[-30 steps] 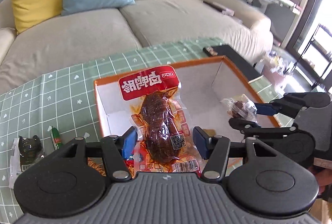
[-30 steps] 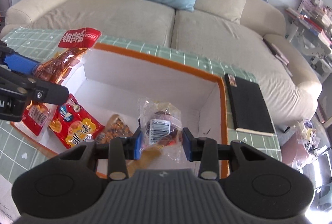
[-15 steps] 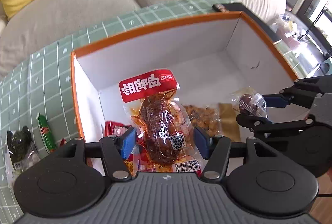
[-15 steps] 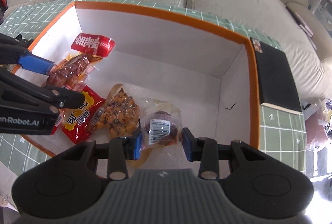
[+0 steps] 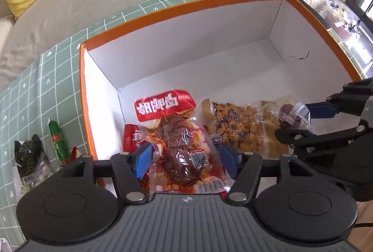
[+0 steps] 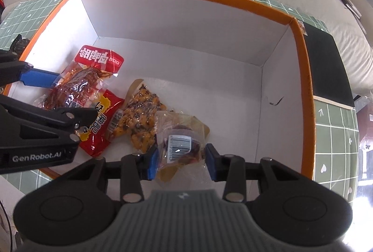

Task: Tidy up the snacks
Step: 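Lower the meat pack with the left tool while the right tool lowers the sweet into the box, then open both tools and move them back toward the remaining snacks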

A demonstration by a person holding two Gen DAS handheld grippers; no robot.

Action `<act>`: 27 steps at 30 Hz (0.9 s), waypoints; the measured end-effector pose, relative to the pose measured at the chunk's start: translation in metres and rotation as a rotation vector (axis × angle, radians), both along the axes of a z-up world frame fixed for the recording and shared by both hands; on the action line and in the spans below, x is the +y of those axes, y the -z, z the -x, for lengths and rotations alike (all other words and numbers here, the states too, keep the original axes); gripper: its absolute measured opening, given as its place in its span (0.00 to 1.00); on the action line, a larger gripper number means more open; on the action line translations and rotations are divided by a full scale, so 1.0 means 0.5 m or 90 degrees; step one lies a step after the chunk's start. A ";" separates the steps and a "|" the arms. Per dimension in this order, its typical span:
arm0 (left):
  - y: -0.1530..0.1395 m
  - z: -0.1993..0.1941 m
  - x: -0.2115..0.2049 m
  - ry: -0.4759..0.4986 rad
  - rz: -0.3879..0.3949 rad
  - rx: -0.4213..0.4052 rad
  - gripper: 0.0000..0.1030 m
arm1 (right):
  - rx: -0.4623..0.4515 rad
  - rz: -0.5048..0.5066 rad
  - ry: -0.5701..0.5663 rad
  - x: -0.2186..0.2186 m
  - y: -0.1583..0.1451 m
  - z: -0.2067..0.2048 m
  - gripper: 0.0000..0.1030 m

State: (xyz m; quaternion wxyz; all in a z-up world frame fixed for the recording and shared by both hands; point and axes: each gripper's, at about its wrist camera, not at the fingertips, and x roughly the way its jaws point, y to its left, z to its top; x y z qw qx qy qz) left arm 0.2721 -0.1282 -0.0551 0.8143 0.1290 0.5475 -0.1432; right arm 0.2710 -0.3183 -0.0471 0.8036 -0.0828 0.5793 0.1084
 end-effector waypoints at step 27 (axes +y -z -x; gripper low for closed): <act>-0.183 0.167 0.148 -0.112 0.081 -0.344 0.81 | -0.250 -0.051 0.175 0.046 -0.146 0.147 0.78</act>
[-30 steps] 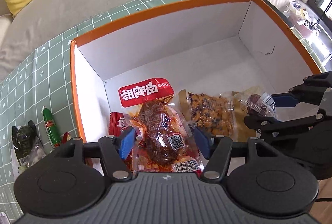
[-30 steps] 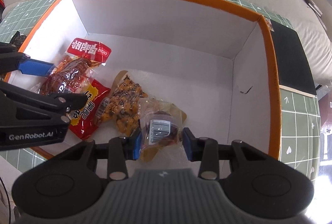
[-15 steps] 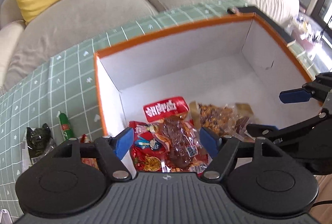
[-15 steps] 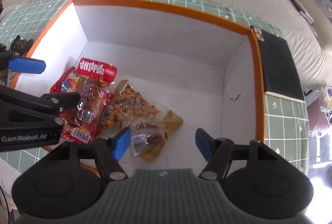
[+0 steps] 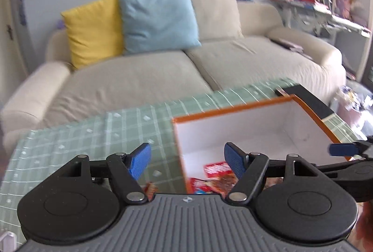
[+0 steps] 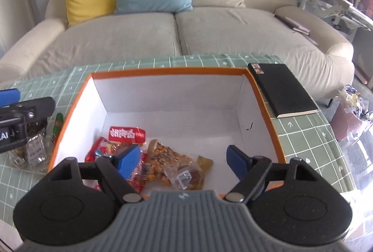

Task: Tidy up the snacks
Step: 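Open both tools and move them back toward the remaining snacks, then grasp the clear nut-sweet pack with the left tool while the right tool grasps the Mimi noodle bag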

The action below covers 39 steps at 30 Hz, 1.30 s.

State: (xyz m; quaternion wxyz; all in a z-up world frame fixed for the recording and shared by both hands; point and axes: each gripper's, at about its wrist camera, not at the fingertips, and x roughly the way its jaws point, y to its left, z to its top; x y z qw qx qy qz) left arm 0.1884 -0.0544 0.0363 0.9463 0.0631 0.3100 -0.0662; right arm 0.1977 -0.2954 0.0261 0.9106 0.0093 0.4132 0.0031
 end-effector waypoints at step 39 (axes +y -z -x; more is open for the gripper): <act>0.159 0.135 0.467 -0.139 0.099 0.079 0.76 | -0.080 -0.010 -0.314 0.499 0.065 0.136 0.56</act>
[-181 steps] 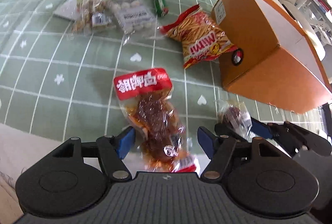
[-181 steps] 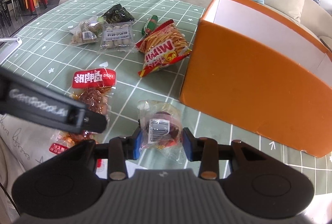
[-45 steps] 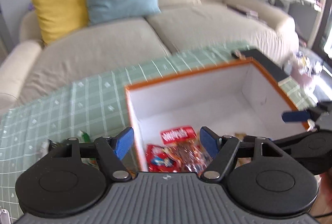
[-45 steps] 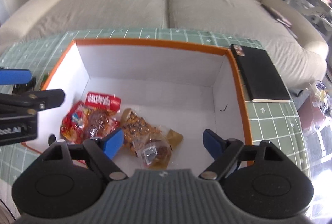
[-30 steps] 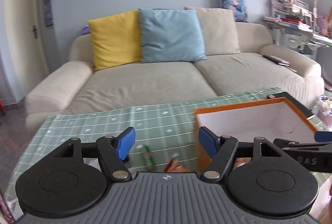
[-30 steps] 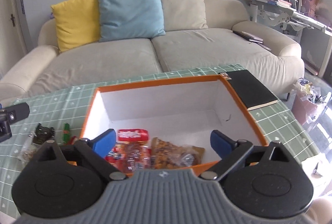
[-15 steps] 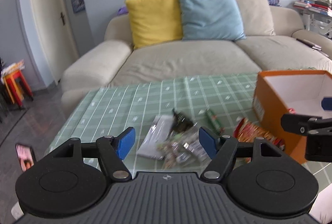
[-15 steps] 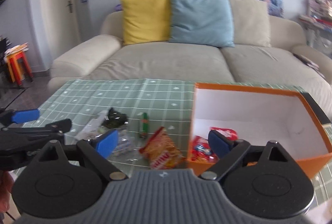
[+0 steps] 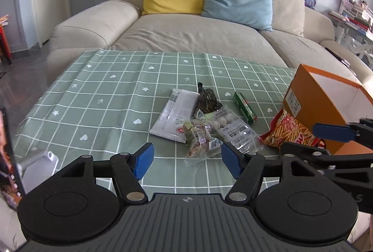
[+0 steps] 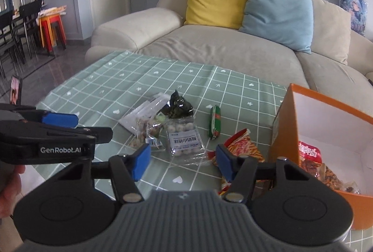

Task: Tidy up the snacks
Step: 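Grasp the clear nut-sweet pack with the left tool while the right tool grasps the Mimi noodle bag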

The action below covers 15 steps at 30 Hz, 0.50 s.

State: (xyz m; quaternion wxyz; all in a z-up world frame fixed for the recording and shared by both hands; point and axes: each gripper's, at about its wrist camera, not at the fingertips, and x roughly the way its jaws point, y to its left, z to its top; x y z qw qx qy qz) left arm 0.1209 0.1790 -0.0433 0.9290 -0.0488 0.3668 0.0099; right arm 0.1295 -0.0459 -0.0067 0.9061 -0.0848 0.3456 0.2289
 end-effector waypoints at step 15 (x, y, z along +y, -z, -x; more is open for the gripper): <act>0.066 -0.156 -0.021 0.021 0.017 0.061 0.78 | -0.051 0.267 -0.035 0.079 0.093 -0.111 0.63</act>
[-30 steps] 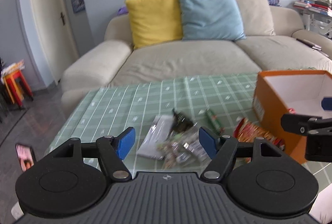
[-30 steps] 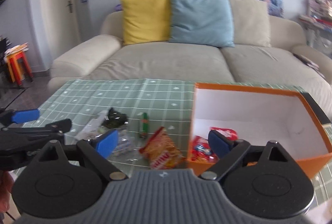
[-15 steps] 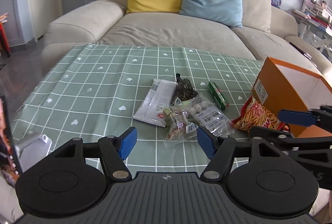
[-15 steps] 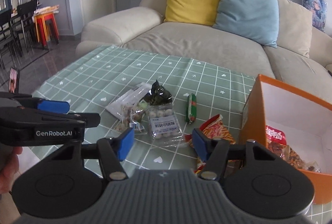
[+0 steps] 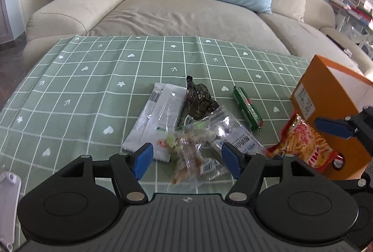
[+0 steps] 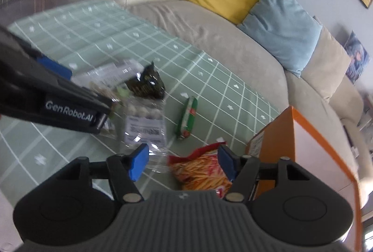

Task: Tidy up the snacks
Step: 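Grasp the clear nut-sweet pack with the left tool while the right tool grasps the Mimi noodle bag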

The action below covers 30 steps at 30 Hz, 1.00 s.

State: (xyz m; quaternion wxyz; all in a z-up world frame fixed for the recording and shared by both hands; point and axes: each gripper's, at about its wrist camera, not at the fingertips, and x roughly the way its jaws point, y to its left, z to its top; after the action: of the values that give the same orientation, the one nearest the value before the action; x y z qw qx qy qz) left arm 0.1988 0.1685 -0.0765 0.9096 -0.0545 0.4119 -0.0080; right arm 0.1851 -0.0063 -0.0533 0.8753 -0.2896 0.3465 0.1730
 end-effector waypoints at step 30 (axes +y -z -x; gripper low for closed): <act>0.065 -0.048 0.004 0.013 0.076 0.031 0.40 | 0.099 0.135 -0.003 -0.020 0.080 -0.077 0.45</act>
State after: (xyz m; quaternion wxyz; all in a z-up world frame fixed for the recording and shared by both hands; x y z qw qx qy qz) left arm 0.2230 0.1707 -0.1089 0.8941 -0.1047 0.4335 -0.0406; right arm 0.2234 -0.0164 -0.0931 0.8100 -0.3667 0.4291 0.1592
